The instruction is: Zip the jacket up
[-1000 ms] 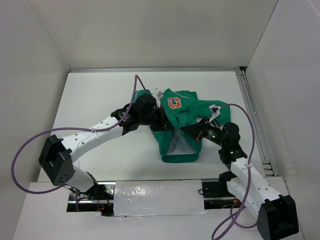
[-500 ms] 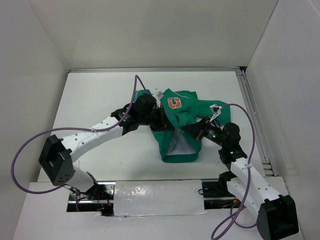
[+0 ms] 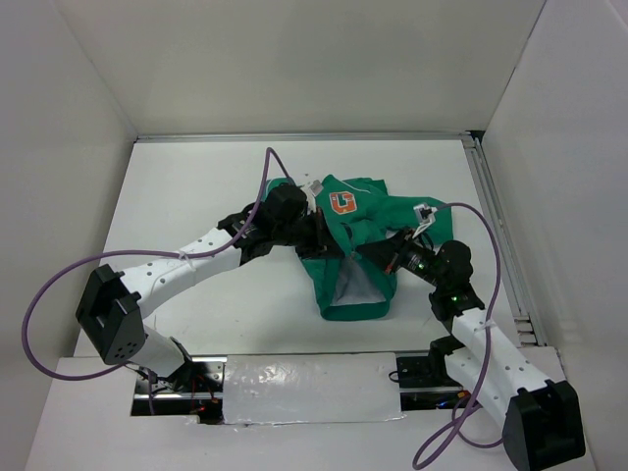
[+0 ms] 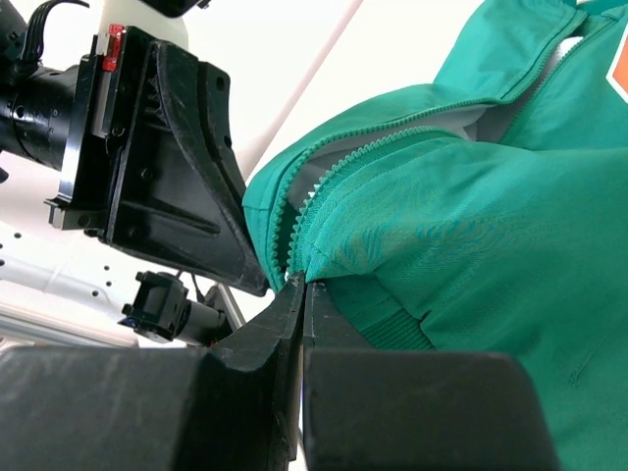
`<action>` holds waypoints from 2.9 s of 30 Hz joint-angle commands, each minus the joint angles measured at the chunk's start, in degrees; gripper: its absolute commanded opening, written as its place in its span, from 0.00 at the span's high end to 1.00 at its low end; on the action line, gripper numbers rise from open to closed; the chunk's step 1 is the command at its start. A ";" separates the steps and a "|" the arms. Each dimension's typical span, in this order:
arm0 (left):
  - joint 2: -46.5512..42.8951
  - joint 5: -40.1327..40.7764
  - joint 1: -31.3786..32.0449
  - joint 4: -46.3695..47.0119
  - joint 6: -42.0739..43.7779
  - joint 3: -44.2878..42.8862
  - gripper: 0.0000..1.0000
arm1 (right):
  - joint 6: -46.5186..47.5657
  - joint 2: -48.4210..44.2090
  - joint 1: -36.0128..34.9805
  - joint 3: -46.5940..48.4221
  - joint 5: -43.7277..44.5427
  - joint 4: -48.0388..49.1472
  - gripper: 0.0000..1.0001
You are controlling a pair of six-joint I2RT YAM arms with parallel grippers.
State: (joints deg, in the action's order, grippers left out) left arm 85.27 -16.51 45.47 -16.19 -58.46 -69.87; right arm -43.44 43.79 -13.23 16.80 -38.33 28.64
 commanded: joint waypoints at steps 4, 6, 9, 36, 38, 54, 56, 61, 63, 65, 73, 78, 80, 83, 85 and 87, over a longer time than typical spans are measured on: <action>0.77 -3.43 0.67 2.83 0.98 -1.77 1.00 | -2.00 -0.20 0.31 -0.89 0.97 8.44 1.00; 0.68 -4.75 0.67 3.79 0.80 -1.15 1.00 | -2.96 -0.20 0.31 -1.68 1.24 10.80 1.00; 0.68 -5.90 0.76 4.58 0.54 -0.45 1.00 | -4.98 0.59 0.32 -2.29 1.15 13.09 1.00; 5.16 0.25 9.19 -7.01 10.38 0.87 1.00 | -6.48 -3.18 3.56 10.26 -1.92 -1.04 1.00; 5.43 1.48 9.28 -9.20 10.03 1.05 1.00 | -4.47 -3.88 4.18 11.32 -3.33 -4.19 1.00; 2.09 -5.36 4.19 -0.79 6.25 -2.20 0.67 | 0.64 -6.35 3.83 7.72 -10.45 -15.64 1.00; 1.21 -7.55 3.75 2.10 6.95 -0.54 0.62 | -0.41 -6.17 3.66 6.94 -11.24 -13.89 1.00; -1.68 -11.86 2.87 9.48 8.01 3.94 0.54 | -0.60 -3.45 2.07 6.49 -11.42 -12.91 1.00; -3.00 -12.75 2.60 11.68 8.27 6.04 0.53 | -0.59 -3.19 1.64 6.32 -11.51 -12.48 1.00; -3.80 -14.67 1.90 14.06 8.27 7.46 0.53 | -0.59 -3.01 1.28 6.32 -11.16 -12.47 1.00; -3.19 -19.08 -0.30 19.18 8.71 9.40 0.53 | -0.85 -1.78 -0.82 5.97 -10.54 -10.99 1.00; -3.01 -20.75 -0.74 22.60 7.83 10.71 0.61 | -0.94 -1.60 -1.79 6.05 -9.93 -10.63 1.00; -3.27 -20.32 -0.74 23.30 7.92 11.15 0.70 | -0.59 -1.78 -2.06 6.14 -9.92 -10.89 1.00; -3.71 -20.31 -1.00 24.27 7.74 11.85 0.80 | -0.15 -2.22 -2.06 6.14 -9.66 -11.42 1.00; -3.98 -20.66 -1.09 25.41 7.83 12.47 0.89 | -0.15 -2.04 -2.15 6.23 -9.66 -11.42 1.00; -4.41 -20.84 -1.09 26.73 7.92 13.26 1.00 | 0.11 -1.43 -2.23 6.32 -9.84 -11.59 1.00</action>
State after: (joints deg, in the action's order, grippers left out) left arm 82.43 -35.57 44.60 4.16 -51.07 -57.01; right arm -43.90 42.26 -14.52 22.90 -47.31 13.87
